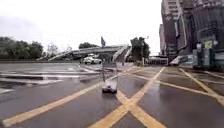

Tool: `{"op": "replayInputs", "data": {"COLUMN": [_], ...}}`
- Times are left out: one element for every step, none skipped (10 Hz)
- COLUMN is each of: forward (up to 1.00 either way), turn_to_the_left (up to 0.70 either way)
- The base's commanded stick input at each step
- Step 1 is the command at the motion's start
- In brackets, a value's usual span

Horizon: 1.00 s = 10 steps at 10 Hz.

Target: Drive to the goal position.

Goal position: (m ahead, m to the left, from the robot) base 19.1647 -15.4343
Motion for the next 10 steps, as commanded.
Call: {"op": "replayInputs", "data": {"forward": [0.69,0.69,0.69,0.69,0.69,0.69,0.69,0.69,0.69,0.69], "turn_to_the_left": [0.01,0.01,0.01,0.01,0.01,0.01,0.01,0.01,0.01,0.01]}}
